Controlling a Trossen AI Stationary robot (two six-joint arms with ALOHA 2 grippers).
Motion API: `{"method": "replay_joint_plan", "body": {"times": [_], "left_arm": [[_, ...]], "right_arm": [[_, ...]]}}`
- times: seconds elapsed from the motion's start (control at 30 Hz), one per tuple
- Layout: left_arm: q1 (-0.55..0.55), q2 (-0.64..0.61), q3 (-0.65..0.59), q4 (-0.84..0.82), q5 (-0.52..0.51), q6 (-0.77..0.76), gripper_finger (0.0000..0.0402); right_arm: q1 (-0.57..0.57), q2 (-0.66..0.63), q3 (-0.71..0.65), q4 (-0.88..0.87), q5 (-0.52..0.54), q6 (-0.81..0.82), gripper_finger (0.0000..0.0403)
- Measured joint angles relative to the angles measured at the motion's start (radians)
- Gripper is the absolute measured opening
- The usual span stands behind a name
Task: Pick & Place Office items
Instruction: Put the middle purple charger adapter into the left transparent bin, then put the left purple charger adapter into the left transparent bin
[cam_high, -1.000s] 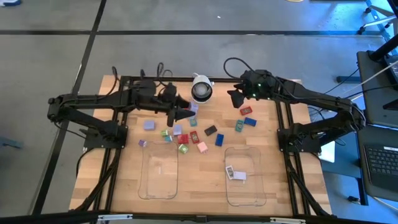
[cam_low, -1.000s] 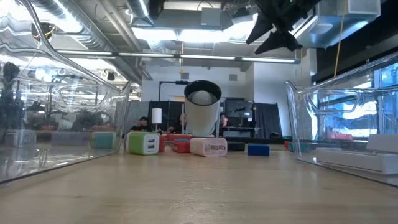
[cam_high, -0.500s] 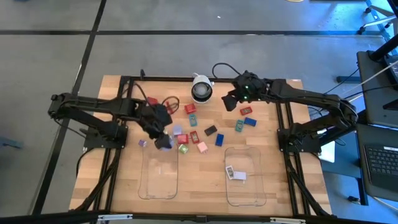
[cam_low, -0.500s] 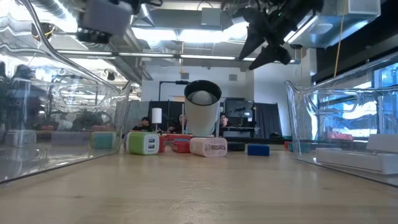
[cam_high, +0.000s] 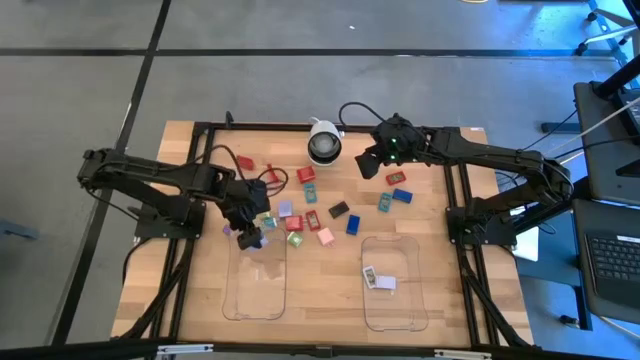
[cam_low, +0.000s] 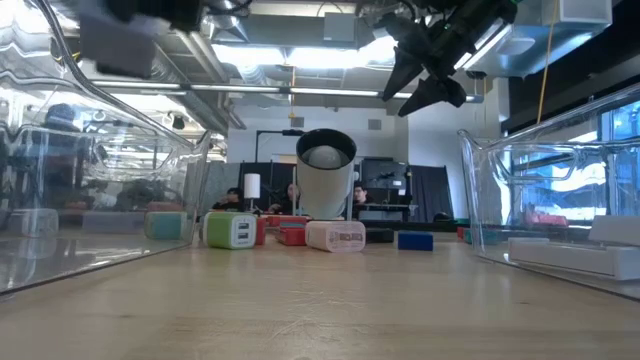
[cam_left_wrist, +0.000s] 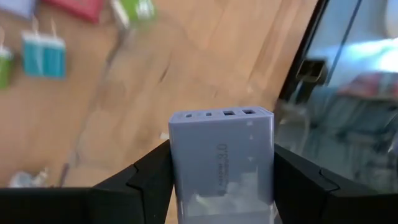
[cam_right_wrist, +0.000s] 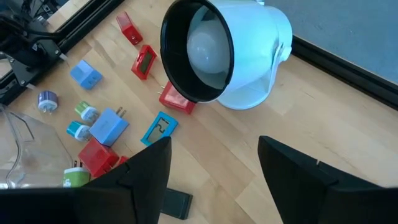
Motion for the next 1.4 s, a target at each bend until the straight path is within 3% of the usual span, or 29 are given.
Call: {"method": "replay_joint_plan", "body": {"times": [0.13, 0.47, 1.03, 1.4], "left_arm": [[-0.039, 0.003, -0.088, 0.037, 0.0, -0.043, 0.0217], [-0.101, 0.057, -0.241, 0.343, -0.006, -0.148, 0.0217], [-0.118, 0.086, -0.249, 0.399, -0.025, -0.12, 0.0253], [-0.108, 0.086, -0.249, 0.405, -0.006, -0.094, 0.0255]], "right_arm": [[0.0, 0.0, 0.0, 0.0, 0.003, -0.004, 0.0244], [0.0, 0.0, 0.0, 0.0, 0.003, -0.025, 0.0244], [0.0, -0.001, 0.0, 0.0, 0.003, -0.031, 0.0244], [0.0, -0.001, 0.0, 0.0, 0.003, -0.032, 0.0244]]}}
